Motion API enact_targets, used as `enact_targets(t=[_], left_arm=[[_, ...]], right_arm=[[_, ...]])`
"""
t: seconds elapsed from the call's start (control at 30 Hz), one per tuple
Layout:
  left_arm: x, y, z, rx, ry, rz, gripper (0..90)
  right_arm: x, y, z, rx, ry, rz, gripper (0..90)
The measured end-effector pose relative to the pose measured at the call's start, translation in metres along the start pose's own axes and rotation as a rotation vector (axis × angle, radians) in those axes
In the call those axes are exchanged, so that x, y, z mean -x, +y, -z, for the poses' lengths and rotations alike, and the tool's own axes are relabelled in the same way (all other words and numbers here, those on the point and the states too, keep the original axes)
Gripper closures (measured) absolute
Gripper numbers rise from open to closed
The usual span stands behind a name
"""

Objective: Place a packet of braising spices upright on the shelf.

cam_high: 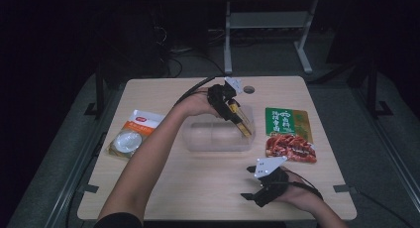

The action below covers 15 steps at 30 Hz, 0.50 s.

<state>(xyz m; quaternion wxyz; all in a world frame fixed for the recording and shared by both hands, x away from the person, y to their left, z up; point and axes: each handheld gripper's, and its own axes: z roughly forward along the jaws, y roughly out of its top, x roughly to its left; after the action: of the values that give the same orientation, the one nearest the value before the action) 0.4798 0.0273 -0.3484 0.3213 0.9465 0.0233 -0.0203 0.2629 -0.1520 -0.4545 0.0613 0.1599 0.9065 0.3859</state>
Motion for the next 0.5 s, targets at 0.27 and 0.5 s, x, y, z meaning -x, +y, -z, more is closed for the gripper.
enact_targets(t=[0.27,0.5], left_arm=[[-0.0017,0.0021,-0.0051,0.027,0.004,0.003,30.8],[-0.002,0.003,-0.0107,0.062,-0.001,0.012,30.7]], right_arm=[[0.0,-0.0002,0.0005,0.002,0.001,-0.005,14.0],[0.0002,-0.0003,0.0001,0.002,0.002,-0.003,14.0]])
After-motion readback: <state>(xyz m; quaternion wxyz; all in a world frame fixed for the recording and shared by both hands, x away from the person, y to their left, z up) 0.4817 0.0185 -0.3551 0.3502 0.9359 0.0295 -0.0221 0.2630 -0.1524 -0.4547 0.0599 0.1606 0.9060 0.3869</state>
